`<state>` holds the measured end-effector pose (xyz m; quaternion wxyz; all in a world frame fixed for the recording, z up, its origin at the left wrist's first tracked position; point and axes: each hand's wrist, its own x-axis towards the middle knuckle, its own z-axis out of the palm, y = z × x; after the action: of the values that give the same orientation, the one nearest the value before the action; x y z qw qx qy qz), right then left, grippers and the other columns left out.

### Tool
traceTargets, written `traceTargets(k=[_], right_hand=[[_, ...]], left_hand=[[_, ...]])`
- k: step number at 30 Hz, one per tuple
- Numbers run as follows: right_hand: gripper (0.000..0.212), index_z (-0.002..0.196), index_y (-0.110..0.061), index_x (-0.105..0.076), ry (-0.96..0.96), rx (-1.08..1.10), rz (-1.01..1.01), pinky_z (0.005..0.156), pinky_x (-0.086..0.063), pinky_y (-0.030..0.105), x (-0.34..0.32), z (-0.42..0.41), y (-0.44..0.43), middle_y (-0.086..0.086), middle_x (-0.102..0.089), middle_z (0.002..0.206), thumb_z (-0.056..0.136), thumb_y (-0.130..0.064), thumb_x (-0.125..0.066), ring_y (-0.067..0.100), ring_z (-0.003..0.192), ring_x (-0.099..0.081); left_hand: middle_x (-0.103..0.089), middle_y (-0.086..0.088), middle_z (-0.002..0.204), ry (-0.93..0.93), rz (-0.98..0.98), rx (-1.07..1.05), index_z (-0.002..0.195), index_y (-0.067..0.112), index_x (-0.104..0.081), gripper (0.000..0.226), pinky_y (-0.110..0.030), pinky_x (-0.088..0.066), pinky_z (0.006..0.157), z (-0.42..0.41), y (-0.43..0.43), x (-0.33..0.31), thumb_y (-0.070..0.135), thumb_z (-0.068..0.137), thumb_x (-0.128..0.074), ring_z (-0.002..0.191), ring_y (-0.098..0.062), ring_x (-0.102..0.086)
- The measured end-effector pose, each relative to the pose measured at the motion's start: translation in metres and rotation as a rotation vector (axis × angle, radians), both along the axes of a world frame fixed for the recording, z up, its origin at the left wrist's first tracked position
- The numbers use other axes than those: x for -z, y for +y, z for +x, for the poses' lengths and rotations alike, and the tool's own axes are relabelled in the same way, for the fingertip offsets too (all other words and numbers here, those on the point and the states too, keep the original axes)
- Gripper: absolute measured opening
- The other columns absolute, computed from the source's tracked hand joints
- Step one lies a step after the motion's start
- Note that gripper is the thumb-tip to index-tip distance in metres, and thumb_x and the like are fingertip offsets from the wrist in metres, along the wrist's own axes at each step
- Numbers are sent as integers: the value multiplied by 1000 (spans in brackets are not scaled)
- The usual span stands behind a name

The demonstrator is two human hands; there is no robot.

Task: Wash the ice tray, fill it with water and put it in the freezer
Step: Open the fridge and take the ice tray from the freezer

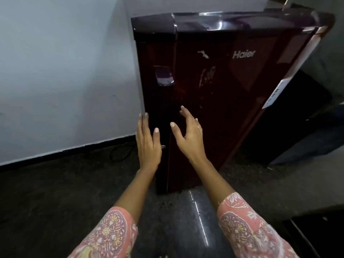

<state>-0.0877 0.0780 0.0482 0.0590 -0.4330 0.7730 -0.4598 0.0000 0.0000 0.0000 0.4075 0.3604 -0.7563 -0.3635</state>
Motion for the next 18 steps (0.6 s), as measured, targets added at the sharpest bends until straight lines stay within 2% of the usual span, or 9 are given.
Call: traceTargets(k=[2,4,6,8,9,11,12,15,18], right_hand=[[59,144,-25,-27,-175,-42,-64,115,-24,43,-7,2,-14,-4,-43,141,92,-38,-52,12,134,-35],[61,144,-26,-26,-295,-78,-79,110,-32,34,-15,4,-27,-2,-41,143,91,-37,-55,8,132,-34],[62,143,-21,-27,-346,-107,-69,106,-32,25,-20,7,-37,2,-40,145,90,-35,-56,8,132,-35],[52,135,-21,-38,-380,-110,-78,101,-41,21,-20,7,-45,-5,-53,131,89,-33,-59,2,122,-48],[43,128,-24,-43,-389,-107,-82,93,-46,16,-20,7,-48,-13,-58,118,89,-30,-60,-5,110,-54],[35,118,-31,-42,-417,-107,-86,75,-45,4,-21,8,-51,-22,-56,101,89,-25,-61,-11,96,-57],[38,122,-28,-40,-425,-116,-87,70,-43,1,-22,8,-51,-24,-53,97,90,-24,-60,-10,93,-58],[56,139,-6,-27,-416,-140,-46,63,-37,-6,-25,9,-49,-29,-39,91,92,-19,-56,-18,76,-50],[61,142,-3,-21,-422,-159,-26,63,-35,-7,-26,9,-49,-23,-38,96,93,-17,-54,-11,83,-46]], left_hand=[[-9,5,157,149,159,11,146,32,-13,55,-33,-17,113,-4,-16,-13,44,95,-30,140,-3,-9],[-13,3,156,235,261,40,148,28,-14,53,-34,-18,115,-9,-34,-29,36,98,-32,142,-9,-14],[-15,1,156,265,315,71,148,29,-13,51,-39,-20,116,-11,-47,-40,30,101,-32,142,-13,-18],[-17,0,155,278,369,131,148,31,-13,52,-44,-22,115,-15,-62,-42,36,100,-32,141,-15,-21],[-19,0,155,279,385,165,148,31,-14,54,-47,-24,114,-16,-70,-41,43,98,-33,141,-16,-22],[-24,0,153,266,372,220,148,30,-18,70,-47,-28,113,-18,-81,-38,62,88,-36,140,-15,-26],[-24,1,153,254,359,236,149,29,-17,81,-45,-28,113,-19,-84,-36,70,82,-38,140,-14,-26],[-20,2,155,211,336,275,149,33,-9,94,-44,-28,114,-24,-88,-37,80,73,-39,141,-14,-24],[-23,-3,153,187,297,275,149,34,-5,95,-44,-30,112,-26,-90,-36,81,73,-37,138,-17,-29]])
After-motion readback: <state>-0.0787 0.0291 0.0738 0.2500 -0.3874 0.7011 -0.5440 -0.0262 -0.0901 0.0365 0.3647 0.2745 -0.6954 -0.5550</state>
